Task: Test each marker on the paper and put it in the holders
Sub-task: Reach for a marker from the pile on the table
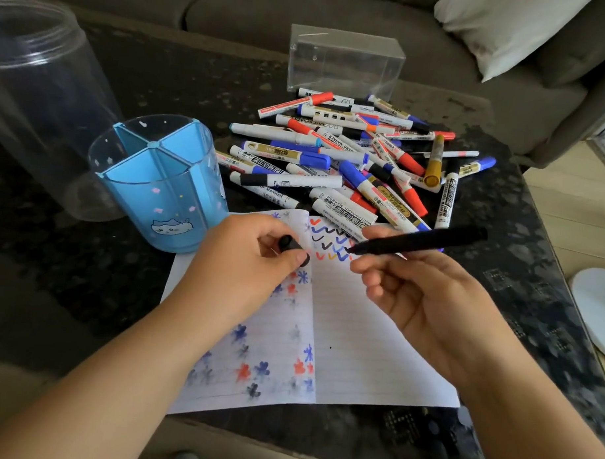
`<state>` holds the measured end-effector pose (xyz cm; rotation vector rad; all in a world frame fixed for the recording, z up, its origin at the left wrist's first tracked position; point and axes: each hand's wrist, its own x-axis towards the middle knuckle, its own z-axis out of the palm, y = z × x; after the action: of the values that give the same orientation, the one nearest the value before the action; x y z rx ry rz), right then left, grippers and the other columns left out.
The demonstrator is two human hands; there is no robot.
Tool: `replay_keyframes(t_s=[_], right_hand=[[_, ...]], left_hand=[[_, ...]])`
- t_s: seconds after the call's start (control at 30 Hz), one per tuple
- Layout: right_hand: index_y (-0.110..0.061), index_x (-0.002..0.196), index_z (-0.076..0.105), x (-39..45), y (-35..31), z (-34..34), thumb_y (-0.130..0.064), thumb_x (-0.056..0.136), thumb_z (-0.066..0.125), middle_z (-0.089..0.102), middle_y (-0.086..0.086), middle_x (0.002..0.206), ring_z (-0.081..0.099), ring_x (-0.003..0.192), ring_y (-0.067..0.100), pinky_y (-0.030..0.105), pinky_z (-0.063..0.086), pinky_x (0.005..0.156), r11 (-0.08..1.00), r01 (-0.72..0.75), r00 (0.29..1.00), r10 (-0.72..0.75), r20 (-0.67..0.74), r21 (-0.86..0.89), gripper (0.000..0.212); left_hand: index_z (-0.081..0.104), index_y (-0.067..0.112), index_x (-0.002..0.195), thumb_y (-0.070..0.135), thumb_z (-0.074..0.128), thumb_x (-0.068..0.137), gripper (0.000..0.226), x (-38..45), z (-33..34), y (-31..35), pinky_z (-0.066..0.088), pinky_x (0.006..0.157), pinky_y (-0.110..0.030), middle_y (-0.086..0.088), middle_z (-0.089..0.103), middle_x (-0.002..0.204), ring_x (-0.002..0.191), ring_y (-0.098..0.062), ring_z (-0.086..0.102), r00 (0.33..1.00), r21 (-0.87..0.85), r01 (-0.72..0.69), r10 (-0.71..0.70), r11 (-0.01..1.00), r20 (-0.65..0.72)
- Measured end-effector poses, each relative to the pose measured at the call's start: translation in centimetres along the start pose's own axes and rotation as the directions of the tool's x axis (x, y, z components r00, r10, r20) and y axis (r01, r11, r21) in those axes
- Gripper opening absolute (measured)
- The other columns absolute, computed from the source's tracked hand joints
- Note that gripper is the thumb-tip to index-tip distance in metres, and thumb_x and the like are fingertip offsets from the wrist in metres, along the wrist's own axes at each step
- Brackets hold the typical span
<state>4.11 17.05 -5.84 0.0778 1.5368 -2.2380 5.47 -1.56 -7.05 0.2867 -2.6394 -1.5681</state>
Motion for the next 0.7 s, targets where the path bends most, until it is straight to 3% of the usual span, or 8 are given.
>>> replay_keyframes(t_s=[0.07,0.1,0.17,0.23,0.3,0.4,0.53,0.7], right_hand=[[-0.013,0.091,0.065,0.6,0.6,-0.1,0.0,0.091,0.047,0.064,0.007,0.067,0.053,0.057,0.013,0.021,0.049,0.057,0.989,0.059,0.998,-0.061,-0.009,-0.138,0.022],[-0.018,0.086,0.066,0.8,0.9,-0.1,-0.014,0.088,0.053,0.061,0.002,0.063,0.05,0.057,0.012,0.023,0.047,0.058,0.952,0.103,0.993,-0.113,-0.02,-0.288,0.013],[-0.025,0.082,0.069,0.9,1.4,0.2,-0.046,0.087,0.051,0.059,-0.001,0.059,0.05,0.058,0.008,0.021,0.042,0.06,0.816,0.155,0.98,-0.2,-0.021,-0.557,0.028],[-0.028,0.083,0.074,1.1,1.5,0.7,-0.058,0.088,0.045,0.061,-0.002,0.061,0.052,0.059,0.003,0.014,0.041,0.06,0.746,0.177,0.969,-0.247,-0.02,-0.642,0.042],[-0.026,0.081,0.074,1.3,1.6,1.3,-0.046,0.088,0.051,0.063,-0.005,0.061,0.055,0.059,-0.001,0.013,0.041,0.06,0.683,0.185,0.959,-0.283,-0.022,-0.706,0.031],[-0.026,0.073,0.066,2.0,2.2,1.4,-0.028,0.08,0.062,0.063,-0.005,0.059,0.054,0.052,0.004,0.026,0.043,0.055,0.611,0.145,0.947,-0.313,-0.069,-0.778,0.009],[-0.019,0.067,0.055,2.6,3.0,1.2,-0.024,0.078,0.064,0.062,0.007,0.062,0.052,0.054,0.014,0.03,0.04,0.052,0.596,0.165,0.936,-0.346,-0.066,-0.786,0.016],[-0.015,0.068,0.057,3.3,3.4,1.4,-0.021,0.08,0.067,0.064,0.009,0.065,0.056,0.059,0.022,0.03,0.043,0.053,0.565,0.163,0.937,-0.345,-0.052,-0.809,0.016]], left_hand=[[0.071,0.023,0.08,0.019,0.073,0.078,0.005,0.0,-0.2,-0.1,0.046,0.059,-0.016,0.006,0.07,0.069,0.061,-0.004,0.062,1.0,0.024,0.0,0.0,1.0,0.019],[0.071,0.024,0.082,0.021,0.072,0.079,0.005,0.0,-0.2,-0.2,0.046,0.06,-0.015,0.006,0.07,0.072,0.064,-0.005,0.062,1.0,0.037,0.0,0.0,0.999,0.022],[0.071,0.025,0.084,0.023,0.072,0.079,0.006,0.0,-0.4,-0.5,0.045,0.062,-0.014,0.007,0.07,0.075,0.067,-0.004,0.061,1.0,0.037,0.003,-0.004,0.999,0.026],[0.07,0.027,0.085,0.024,0.071,0.08,0.006,0.0,-0.5,-0.6,0.044,0.059,-0.011,0.008,0.069,0.075,0.066,-0.002,0.06,1.0,0.042,0.001,-0.003,0.999,0.029],[0.069,0.029,0.084,0.024,0.07,0.081,0.006,0.0,-0.6,-0.7,0.043,0.058,-0.009,0.009,0.068,0.074,0.066,0.0,0.059,0.999,0.043,0.0,-0.001,0.999,0.035],[0.068,0.03,0.085,0.023,0.069,0.081,0.008,-0.1,-0.7,-0.8,0.044,0.061,-0.01,0.01,0.067,0.075,0.07,0.001,0.059,0.999,0.051,-0.006,0.003,0.999,0.048],[0.066,0.033,0.082,0.025,0.068,0.082,0.009,-0.1,-0.8,-1.2,0.049,0.067,-0.018,0.011,0.067,0.075,0.07,0.001,0.06,0.998,0.062,-0.009,0.005,0.998,0.062],[0.064,0.035,0.079,0.025,0.068,0.082,0.011,0.0,-0.7,-1.4,0.049,0.068,-0.019,0.012,0.066,0.074,0.069,0.0,0.06,0.998,0.069,-0.011,0.006,0.998,0.067]])
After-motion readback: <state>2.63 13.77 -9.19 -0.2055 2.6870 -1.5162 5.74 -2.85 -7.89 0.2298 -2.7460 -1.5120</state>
